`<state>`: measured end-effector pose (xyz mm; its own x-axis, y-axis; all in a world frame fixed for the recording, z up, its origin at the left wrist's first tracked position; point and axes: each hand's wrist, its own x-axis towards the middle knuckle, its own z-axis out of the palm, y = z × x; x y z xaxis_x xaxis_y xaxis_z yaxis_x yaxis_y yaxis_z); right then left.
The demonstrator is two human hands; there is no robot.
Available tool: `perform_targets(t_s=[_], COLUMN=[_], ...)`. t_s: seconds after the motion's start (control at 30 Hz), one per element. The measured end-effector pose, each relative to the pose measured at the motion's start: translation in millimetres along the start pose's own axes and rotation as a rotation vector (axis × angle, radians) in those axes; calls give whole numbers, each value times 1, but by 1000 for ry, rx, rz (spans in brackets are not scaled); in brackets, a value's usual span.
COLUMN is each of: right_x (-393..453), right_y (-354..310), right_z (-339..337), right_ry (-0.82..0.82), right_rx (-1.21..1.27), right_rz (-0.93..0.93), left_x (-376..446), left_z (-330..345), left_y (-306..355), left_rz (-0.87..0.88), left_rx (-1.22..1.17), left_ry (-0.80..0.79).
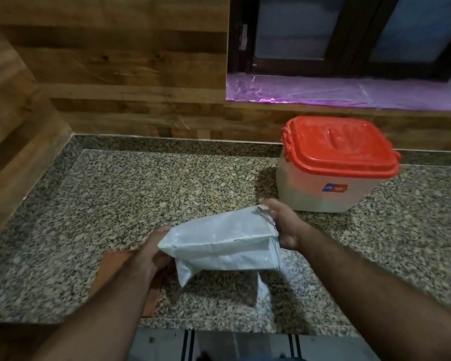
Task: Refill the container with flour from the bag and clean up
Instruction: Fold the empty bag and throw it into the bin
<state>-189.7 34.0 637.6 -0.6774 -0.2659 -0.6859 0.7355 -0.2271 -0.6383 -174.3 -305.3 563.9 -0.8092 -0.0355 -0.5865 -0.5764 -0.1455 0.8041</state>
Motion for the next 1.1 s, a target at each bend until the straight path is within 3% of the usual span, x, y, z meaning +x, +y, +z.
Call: perform_targets(t_s=[0.17,0.27,0.33,0.47,0.57,0.63,0.73,0.83,1.0,1.1], right_x=[-4,-4,-9,-19,-19,-22,-26,-35,-35,-29], right_y=[-17,-32,-41,-66,-85,-98,-108,-104,-53,-22], right_z=[5,0,3,20,37,45,42,25,5,7], right_ry=[165,129,79,-79,-166,-177,-176,-177,-163,-208], right_rx=[-339,-336,-391,-523,-618,-673,-640,-478,-211,-238], right_rz=[-3,-52,-65,-83,-70,-108,-136,-144,-187,-214], left_x=[-17,-1,3,-7,-19,-25,-31,-36,-42,-41], left_z=[21,5,3,35,64,74,72,63,67,81], left_y=[21,29,46,92,116,125,120,106,73,57], left_rz=[-47,-16,40,89,-52,-60,-33,12,85,98], left_rx=[-77,-176,-45,613,564,520,450,342,22,-146], left_ry=[25,-36,-78,-418,-679,-769,-747,-590,-404,-307])
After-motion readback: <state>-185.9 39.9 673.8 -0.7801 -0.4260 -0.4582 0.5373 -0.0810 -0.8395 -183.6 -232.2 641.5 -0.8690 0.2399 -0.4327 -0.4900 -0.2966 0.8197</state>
